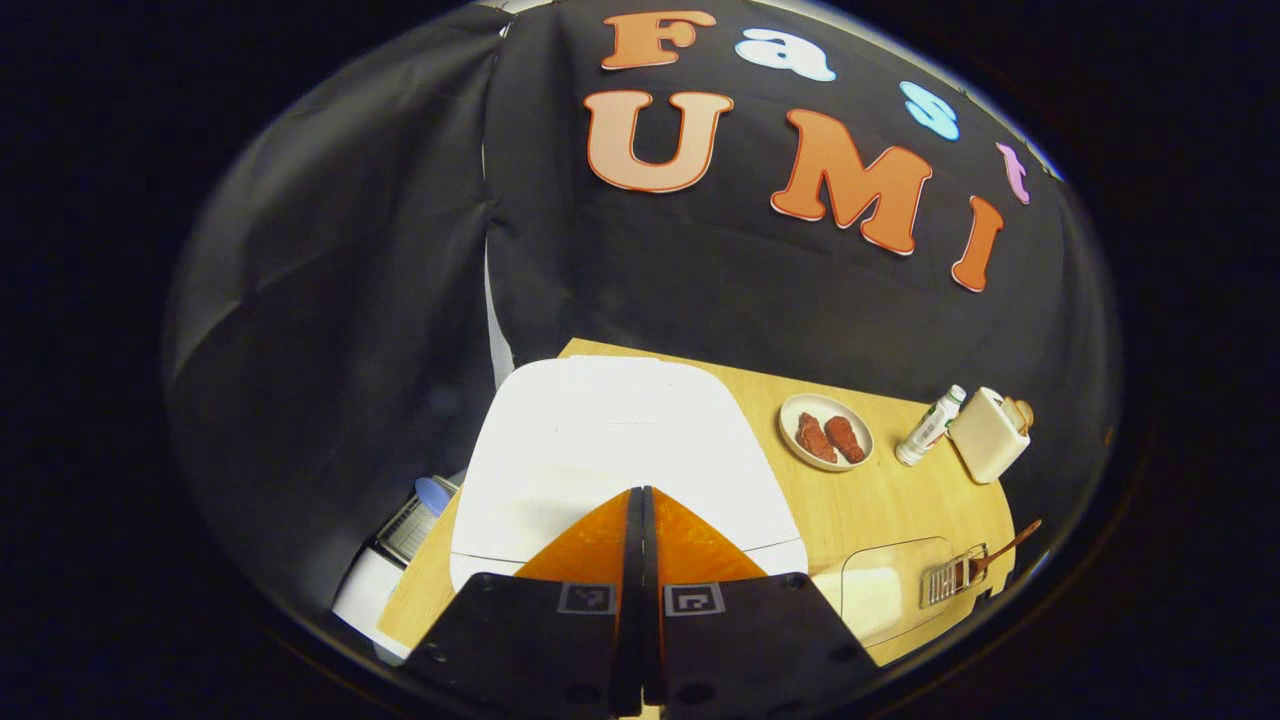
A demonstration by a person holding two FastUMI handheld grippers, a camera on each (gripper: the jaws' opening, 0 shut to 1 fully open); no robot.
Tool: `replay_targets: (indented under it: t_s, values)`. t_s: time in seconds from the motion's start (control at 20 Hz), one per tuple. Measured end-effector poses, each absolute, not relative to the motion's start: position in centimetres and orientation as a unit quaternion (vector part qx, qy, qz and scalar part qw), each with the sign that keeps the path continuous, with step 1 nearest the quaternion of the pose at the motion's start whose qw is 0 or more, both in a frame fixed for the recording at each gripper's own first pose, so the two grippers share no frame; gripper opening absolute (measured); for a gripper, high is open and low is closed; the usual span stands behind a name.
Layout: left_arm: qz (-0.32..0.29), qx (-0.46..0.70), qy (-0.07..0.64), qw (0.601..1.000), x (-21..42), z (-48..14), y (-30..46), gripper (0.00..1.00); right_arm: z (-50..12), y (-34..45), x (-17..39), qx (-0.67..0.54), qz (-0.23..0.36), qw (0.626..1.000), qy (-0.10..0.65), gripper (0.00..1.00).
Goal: Close the left gripper, press the button to open the rice cooker; take a wooden spoon from the chopstick holder with the right hand, scoop a spoonful of rice and pour it into the rice cooker, then put the wooden spoon back into the chopstick holder.
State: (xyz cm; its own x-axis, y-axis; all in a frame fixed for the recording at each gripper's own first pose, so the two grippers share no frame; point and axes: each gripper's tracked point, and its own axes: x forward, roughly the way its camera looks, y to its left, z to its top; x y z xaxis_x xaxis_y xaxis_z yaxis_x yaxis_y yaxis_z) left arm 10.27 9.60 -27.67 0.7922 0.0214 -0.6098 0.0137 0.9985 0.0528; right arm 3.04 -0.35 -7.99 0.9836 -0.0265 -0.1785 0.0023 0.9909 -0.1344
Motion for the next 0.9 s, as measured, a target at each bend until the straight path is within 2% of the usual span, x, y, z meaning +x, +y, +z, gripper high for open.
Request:
replay_targets:
  t_s: [0.6, 0.9]
  values:
    - [-0.001, 0.016, 0.369, 0.929, 10.7, -30.8, 9.9, 0.05, -9.5, -1.5, 2.4, -0.051, -0.012, 0.993, 0.107, 0.95]
    - [0.004, 0.006, 0.357, 0.934, 11.0, -30.6, 9.6, 0.05, -10.2, -0.9, 2.1, -0.054, -0.005, 0.992, 0.116, 0.95]
